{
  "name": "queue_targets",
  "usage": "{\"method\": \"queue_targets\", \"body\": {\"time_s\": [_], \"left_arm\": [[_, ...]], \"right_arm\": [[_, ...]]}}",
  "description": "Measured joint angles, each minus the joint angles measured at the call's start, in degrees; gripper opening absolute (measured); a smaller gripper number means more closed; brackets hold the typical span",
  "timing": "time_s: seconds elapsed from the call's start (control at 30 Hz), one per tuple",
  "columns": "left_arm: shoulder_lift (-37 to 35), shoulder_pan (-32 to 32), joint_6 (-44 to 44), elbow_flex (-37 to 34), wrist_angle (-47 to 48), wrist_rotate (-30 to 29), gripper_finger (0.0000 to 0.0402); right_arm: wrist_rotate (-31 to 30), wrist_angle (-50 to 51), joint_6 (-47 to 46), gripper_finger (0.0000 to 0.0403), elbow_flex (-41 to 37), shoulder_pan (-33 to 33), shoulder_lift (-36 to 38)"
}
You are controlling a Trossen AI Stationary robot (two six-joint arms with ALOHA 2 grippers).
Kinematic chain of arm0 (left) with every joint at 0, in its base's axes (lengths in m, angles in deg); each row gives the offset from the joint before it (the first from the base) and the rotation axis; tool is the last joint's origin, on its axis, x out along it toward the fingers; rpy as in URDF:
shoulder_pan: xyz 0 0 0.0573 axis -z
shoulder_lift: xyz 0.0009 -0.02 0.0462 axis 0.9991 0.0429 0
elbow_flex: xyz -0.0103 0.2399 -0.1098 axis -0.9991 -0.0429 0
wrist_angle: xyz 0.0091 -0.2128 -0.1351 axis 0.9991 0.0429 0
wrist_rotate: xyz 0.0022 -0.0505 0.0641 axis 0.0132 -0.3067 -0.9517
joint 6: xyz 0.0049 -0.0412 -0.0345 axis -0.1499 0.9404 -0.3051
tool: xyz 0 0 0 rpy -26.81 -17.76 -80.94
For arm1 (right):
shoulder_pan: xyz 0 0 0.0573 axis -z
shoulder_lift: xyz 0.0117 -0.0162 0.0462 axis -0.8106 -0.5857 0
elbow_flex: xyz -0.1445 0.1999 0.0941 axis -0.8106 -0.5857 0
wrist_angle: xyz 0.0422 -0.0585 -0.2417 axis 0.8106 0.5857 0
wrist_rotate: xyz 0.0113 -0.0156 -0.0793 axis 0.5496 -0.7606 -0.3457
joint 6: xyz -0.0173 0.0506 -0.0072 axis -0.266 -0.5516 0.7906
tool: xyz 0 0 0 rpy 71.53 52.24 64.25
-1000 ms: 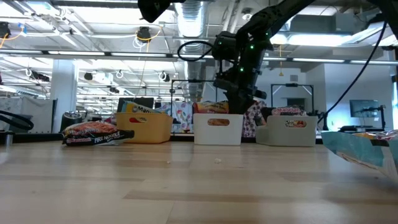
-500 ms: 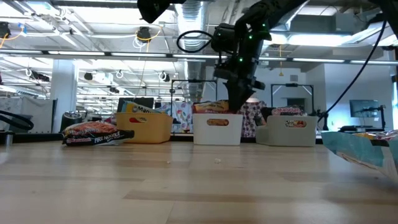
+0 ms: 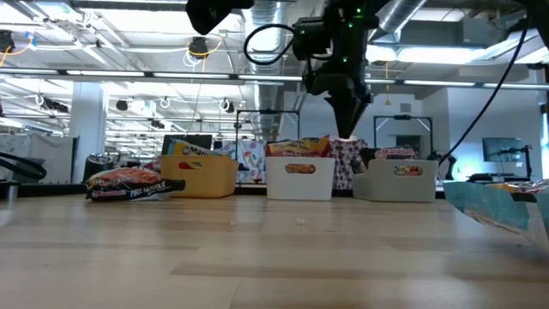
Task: Sort Maruchan noodles
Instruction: Put the blue noodle pack into the orange bin
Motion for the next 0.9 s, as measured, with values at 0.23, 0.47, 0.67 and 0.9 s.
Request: {"method": "queue_targets", "body": {"time_s": [0.23, 0.47, 0.67, 0.9], "left_arm": [[0.0, 0.0, 1.55, 0.0, 1.68, 0.0, 0.01], [0.0, 0.0, 2.86, 0.0, 2.43, 0.0, 0.01], [0.0, 0.0, 3.0, 0.01, 2.51, 0.0, 0.01], [0.0, 0.01, 2.99, 0.0, 2.55, 0.0, 0.01]], "right_arm": [[-0.07, 8.62, 0.82, 0.0117, -0.44, -6.11, 1.41], [-0.02, 8.68, -1.54, 0.0117, -0.93, -13.92, 8.78], [-0.22, 8.96, -6.42, 0.0117, -0.9, -21.5, 15.83], [-0.49, 12.5, -14.33, 0.0117, -0.9, -30.49, 22.16]]}}
